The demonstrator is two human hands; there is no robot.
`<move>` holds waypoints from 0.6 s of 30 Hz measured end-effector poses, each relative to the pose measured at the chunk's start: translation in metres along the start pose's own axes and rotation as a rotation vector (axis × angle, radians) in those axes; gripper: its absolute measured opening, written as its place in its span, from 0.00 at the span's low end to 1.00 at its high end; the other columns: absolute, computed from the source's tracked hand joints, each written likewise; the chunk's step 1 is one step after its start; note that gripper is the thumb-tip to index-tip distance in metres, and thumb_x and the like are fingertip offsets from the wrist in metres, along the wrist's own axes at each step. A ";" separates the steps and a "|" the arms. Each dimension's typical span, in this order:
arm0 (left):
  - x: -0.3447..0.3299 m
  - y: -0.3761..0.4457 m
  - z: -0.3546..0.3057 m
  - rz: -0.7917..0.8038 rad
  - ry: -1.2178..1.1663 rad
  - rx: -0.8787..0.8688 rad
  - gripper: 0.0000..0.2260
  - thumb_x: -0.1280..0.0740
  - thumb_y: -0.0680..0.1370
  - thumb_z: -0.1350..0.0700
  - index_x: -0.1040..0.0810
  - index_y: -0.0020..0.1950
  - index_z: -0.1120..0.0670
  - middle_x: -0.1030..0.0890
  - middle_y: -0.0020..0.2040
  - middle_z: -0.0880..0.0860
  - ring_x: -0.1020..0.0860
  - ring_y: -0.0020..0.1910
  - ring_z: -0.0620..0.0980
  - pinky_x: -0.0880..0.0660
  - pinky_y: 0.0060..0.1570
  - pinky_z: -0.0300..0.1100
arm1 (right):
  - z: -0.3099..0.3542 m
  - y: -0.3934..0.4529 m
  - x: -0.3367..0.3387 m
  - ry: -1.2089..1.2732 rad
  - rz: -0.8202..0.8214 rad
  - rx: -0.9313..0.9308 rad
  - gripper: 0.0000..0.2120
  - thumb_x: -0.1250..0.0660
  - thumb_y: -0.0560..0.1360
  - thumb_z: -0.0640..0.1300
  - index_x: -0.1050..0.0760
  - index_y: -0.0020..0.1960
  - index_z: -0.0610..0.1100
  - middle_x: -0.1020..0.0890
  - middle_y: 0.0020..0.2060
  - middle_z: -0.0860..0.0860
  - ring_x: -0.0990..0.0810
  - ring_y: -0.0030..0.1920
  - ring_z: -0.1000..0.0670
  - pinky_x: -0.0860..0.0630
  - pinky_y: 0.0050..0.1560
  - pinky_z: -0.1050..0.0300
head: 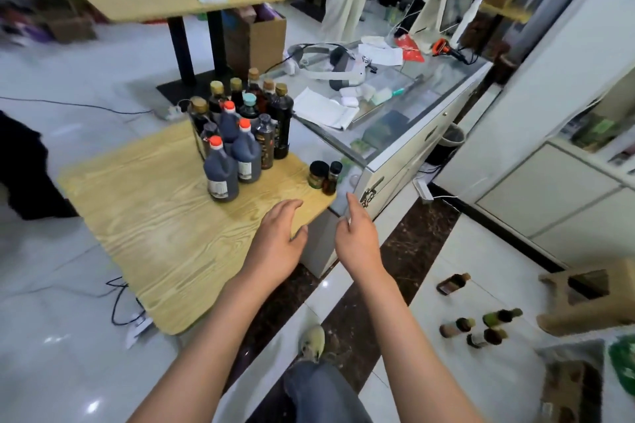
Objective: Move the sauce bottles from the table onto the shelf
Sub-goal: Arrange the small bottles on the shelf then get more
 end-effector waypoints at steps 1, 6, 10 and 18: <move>-0.004 0.009 0.005 0.004 -0.014 0.018 0.21 0.36 0.79 0.55 0.33 0.72 0.50 0.32 0.71 0.47 0.34 0.69 0.45 0.40 0.64 0.35 | -0.003 0.014 -0.001 0.015 0.002 -0.018 0.25 0.45 0.82 0.38 0.42 0.79 0.43 0.38 0.77 0.47 0.40 0.77 0.49 0.45 0.75 0.59; -0.032 0.069 0.027 0.000 -0.097 0.124 0.18 0.34 0.79 0.54 0.29 0.68 0.49 0.28 0.65 0.46 0.27 0.59 0.44 0.30 0.55 0.38 | -0.018 0.094 -0.005 0.029 0.010 -0.042 0.24 0.44 0.82 0.39 0.39 0.77 0.44 0.33 0.75 0.46 0.35 0.74 0.46 0.41 0.72 0.58; -0.070 0.131 0.037 -0.013 -0.170 0.241 0.15 0.32 0.78 0.54 0.25 0.64 0.50 0.25 0.59 0.46 0.24 0.49 0.41 0.29 0.48 0.36 | -0.028 0.164 -0.013 -0.010 0.062 -0.011 0.22 0.43 0.82 0.40 0.35 0.75 0.45 0.29 0.72 0.46 0.32 0.72 0.45 0.37 0.66 0.59; -0.161 0.257 0.052 -0.002 -0.152 0.398 0.19 0.29 0.74 0.60 0.25 0.65 0.56 0.24 0.58 0.54 0.23 0.53 0.52 0.26 0.53 0.41 | -0.064 0.288 -0.026 -0.027 0.159 0.038 0.23 0.45 0.79 0.33 0.31 0.73 0.44 0.25 0.69 0.45 0.27 0.68 0.45 0.33 0.65 0.59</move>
Point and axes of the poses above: each hand's wrist, its own y-axis towards the middle knuckle, its own x-axis out of the back of the hand, z = x × y, the point moved 2 cm from there along y, towards the middle knuckle
